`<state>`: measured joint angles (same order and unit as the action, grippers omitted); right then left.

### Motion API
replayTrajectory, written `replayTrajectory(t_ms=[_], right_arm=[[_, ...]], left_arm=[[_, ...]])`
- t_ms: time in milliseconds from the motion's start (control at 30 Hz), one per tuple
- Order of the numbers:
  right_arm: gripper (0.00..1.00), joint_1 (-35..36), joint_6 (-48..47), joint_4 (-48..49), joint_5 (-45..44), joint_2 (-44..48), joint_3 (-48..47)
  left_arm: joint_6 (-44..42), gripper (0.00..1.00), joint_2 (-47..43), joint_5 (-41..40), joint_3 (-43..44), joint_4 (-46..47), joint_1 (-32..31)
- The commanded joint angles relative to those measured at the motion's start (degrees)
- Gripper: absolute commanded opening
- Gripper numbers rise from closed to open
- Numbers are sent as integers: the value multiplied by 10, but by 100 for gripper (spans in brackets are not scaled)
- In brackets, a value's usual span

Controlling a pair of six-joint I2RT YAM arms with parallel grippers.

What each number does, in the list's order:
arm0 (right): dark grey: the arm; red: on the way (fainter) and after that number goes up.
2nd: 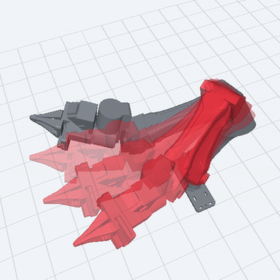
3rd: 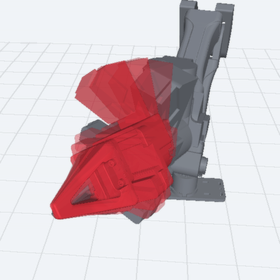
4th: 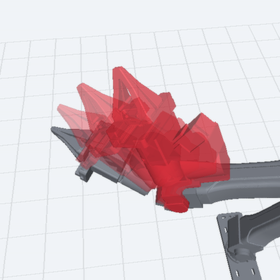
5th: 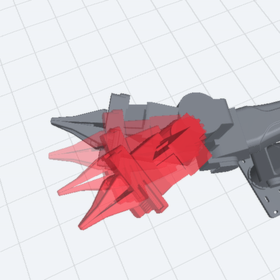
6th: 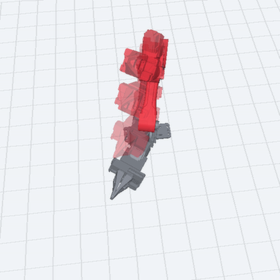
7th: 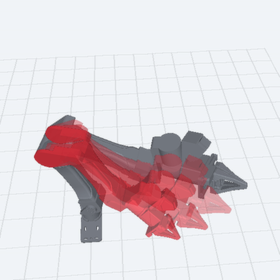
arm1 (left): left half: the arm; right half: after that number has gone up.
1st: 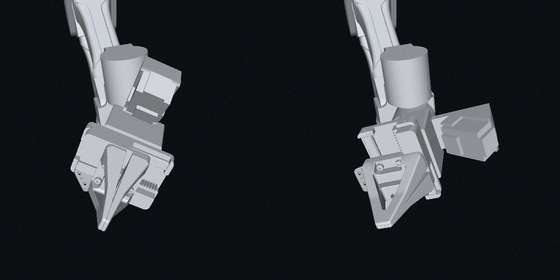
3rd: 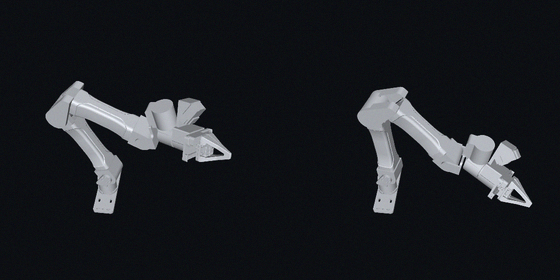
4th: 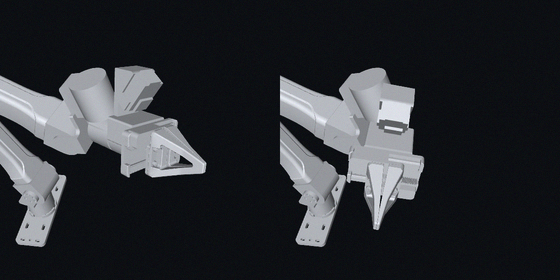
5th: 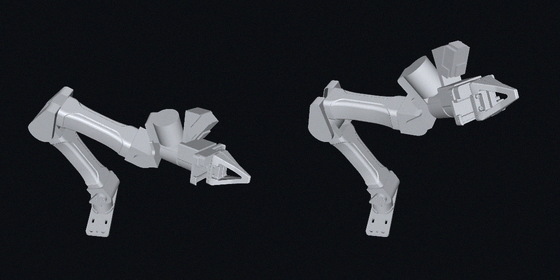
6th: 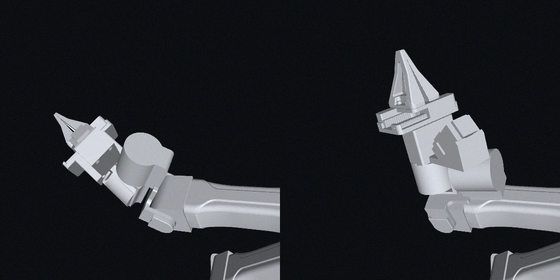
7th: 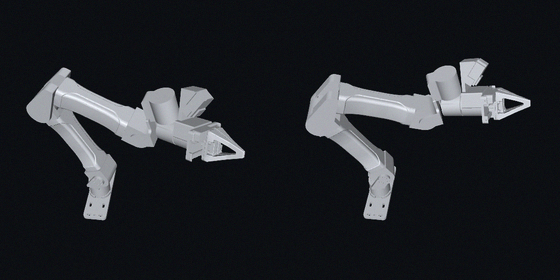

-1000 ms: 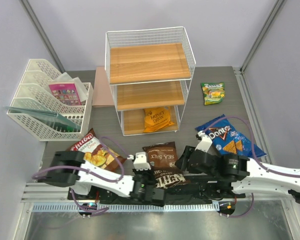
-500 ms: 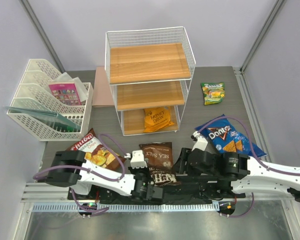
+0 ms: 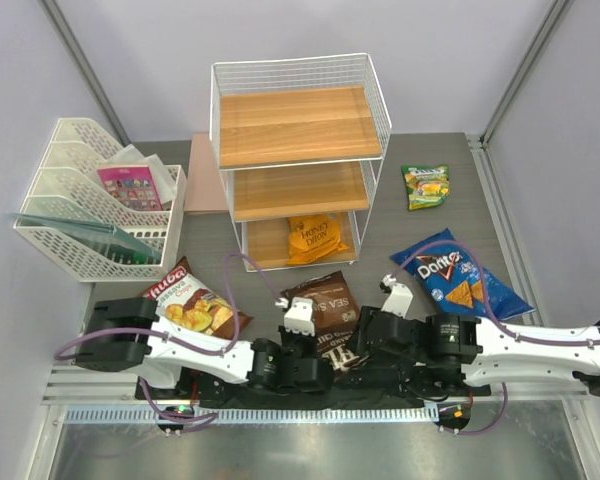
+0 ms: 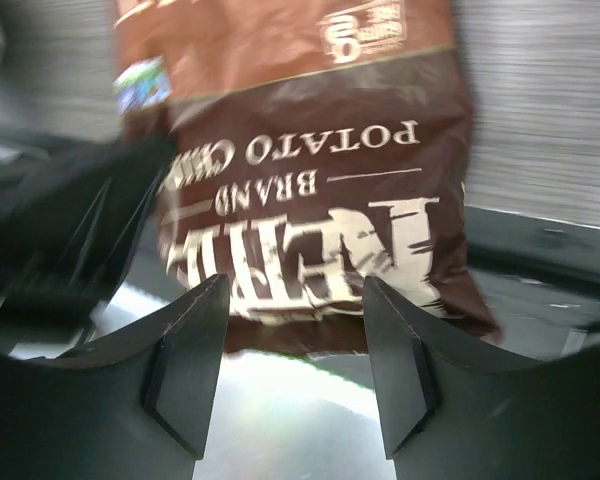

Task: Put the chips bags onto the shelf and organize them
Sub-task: Pick up the potato chip from the center of the board.

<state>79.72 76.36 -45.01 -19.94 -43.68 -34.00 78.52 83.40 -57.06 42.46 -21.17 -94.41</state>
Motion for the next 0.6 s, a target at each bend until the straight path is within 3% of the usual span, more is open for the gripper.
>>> replayTrajectory(t_ms=[0,133,200,400,467,567], right_arm=[[59,2,46,-36,-62,46,18],[59,3,43,-66,-68,109,-9],[60,3,35,-103,-67,117,-45],[63,2,14,-168,-41,49,-101],[64,3,25,-156,-37,56,-101],[67,3,41,-169,-34,79,-92]], left_arm=[[-221,0,19,108,15,223,-1],[-266,0,37,174,-6,313,14],[-257,0,35,226,-23,356,52],[-255,0,64,226,4,307,98],[-243,0,72,219,12,279,104],[-210,0,77,221,-14,311,121]])
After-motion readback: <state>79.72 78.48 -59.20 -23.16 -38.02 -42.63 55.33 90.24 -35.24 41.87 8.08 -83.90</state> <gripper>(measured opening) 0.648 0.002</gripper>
